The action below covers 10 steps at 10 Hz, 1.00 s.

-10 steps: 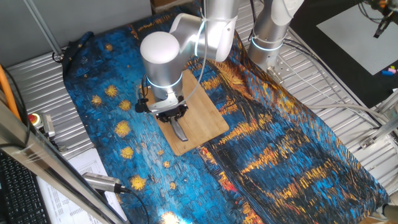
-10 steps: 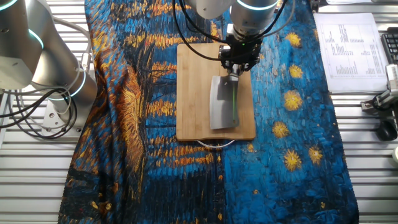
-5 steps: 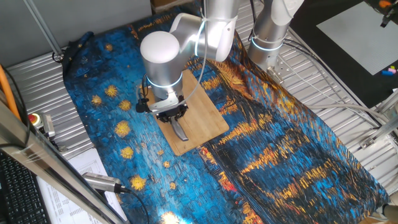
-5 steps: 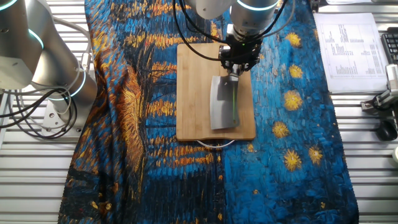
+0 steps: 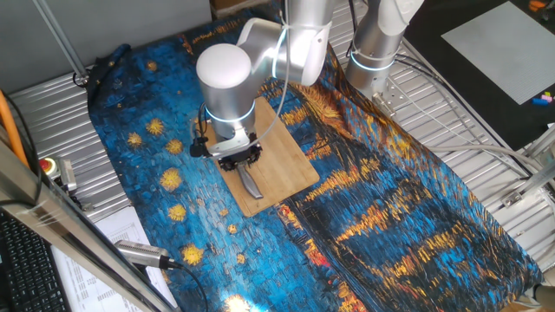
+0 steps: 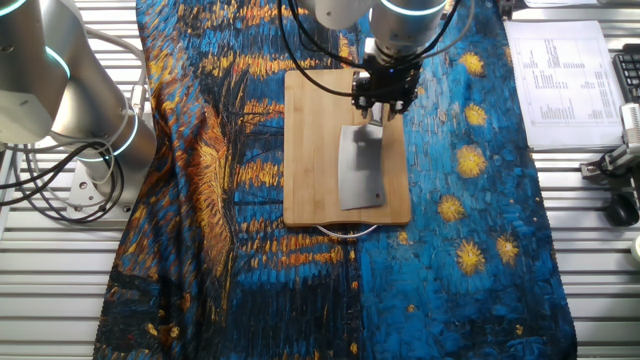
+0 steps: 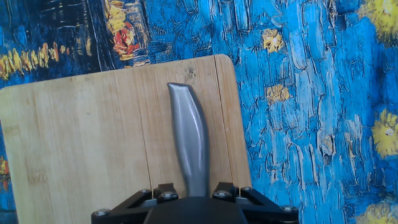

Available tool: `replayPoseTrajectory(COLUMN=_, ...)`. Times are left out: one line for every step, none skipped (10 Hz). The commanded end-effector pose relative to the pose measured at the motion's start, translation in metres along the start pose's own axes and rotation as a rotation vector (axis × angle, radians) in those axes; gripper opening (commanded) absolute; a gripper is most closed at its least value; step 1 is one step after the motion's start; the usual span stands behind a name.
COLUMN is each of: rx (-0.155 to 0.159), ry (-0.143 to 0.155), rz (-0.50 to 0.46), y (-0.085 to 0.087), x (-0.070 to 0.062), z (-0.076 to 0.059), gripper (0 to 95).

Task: Put the knife on the cutting board

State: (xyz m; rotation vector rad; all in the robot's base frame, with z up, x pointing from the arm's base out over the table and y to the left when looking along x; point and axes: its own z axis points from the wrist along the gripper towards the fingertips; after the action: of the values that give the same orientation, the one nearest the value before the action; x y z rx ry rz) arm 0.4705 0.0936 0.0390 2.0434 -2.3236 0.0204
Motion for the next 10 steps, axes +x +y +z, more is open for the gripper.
replayPoseTrajectory(rx=-0.002, ry=-0.001, rz=0.013, y=-0.002, x=0.000, z=-0.004, gripper=38.0)
replayPoseTrajectory(rx=-0.002, ry=-0.001, rz=0.016, y=-0.007, x=0.000, z=-0.009, gripper=38.0)
replayPoseTrajectory(rx=-0.005, ry=-0.003, rz=0.022, y=-0.013, x=0.001, z=-0.013, gripper=38.0)
replayPoseTrajectory(rx=-0.008, ry=0.001, rz=0.035, y=-0.022, x=0.004, z=-0.021, gripper=38.0)
replayPoseTrajectory(rx=-0.005, ry=0.007, rz=0.073, y=-0.035, x=0.008, z=-0.033, gripper=38.0)
replayPoseTrajectory(rx=0.011, ry=0.012, rz=0.114, y=-0.046, x=0.011, z=-0.043, gripper=38.0)
replayPoseTrajectory(rx=0.019, ry=0.026, rz=0.116, y=-0.060, x=0.016, z=-0.053, gripper=19.0)
replayPoseTrajectory(rx=0.017, ry=0.023, rz=0.109, y=-0.069, x=0.020, z=-0.058, gripper=19.0)
replayPoseTrajectory(rx=0.017, ry=0.017, rz=0.106, y=-0.084, x=0.028, z=-0.063, gripper=19.0)
replayPoseTrajectory(rx=0.021, ry=0.013, rz=0.122, y=-0.089, x=0.035, z=-0.064, gripper=19.0)
